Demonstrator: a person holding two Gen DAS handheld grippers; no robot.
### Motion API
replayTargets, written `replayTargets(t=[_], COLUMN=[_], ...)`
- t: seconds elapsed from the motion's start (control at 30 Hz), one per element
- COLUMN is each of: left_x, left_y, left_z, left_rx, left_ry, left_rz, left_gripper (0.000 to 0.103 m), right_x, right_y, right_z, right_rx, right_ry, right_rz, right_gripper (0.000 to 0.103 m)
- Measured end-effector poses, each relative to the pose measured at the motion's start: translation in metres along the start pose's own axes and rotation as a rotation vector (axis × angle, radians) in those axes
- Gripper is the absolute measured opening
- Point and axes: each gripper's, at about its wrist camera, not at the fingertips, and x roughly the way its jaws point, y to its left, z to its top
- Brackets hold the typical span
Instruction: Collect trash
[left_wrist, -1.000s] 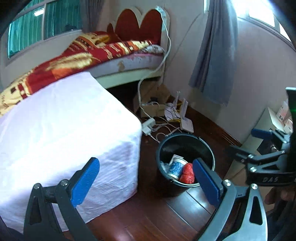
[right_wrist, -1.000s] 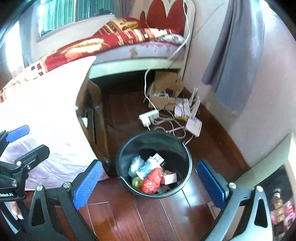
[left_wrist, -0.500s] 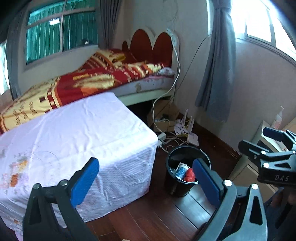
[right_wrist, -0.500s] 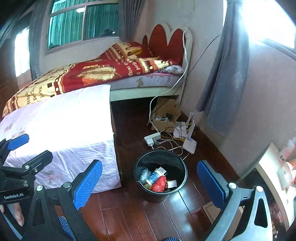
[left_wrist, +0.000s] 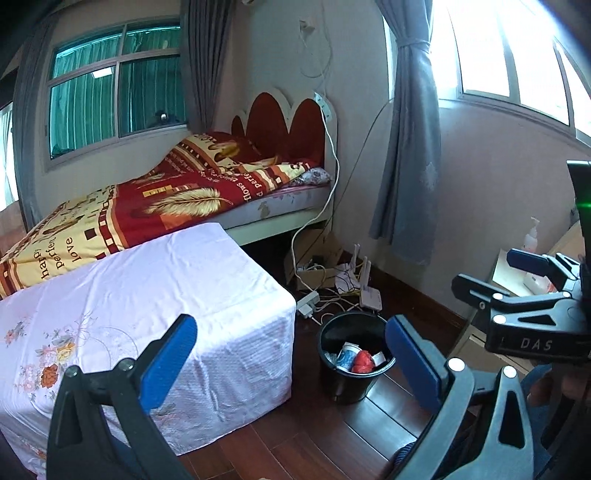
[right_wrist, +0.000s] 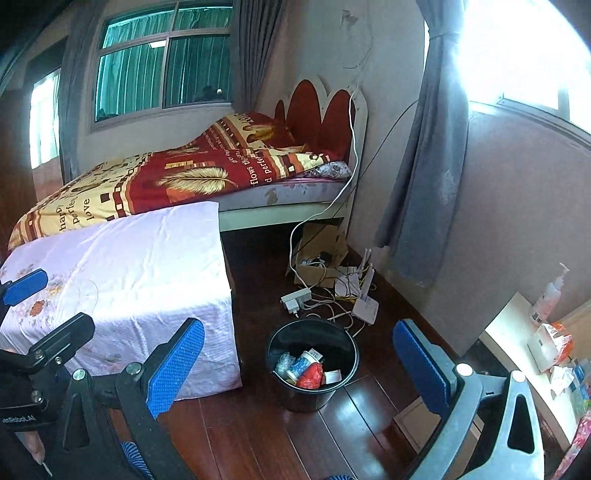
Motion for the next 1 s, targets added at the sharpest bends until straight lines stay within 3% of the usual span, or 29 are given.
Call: replayTargets(t=[1.0], left_x=[-0.0009], left_y=[0.0044], left_z=[-0.0028], left_rx=[-0.012], left_ry=[-0.01], left_rz=[0.017], left_gripper=[0.103], right_x=[-0.0062], right_y=[0.007], right_z=[-0.0014], right_rx=[-0.001], right_ry=[-0.01], right_rz=[0.015], right_gripper=[0.103])
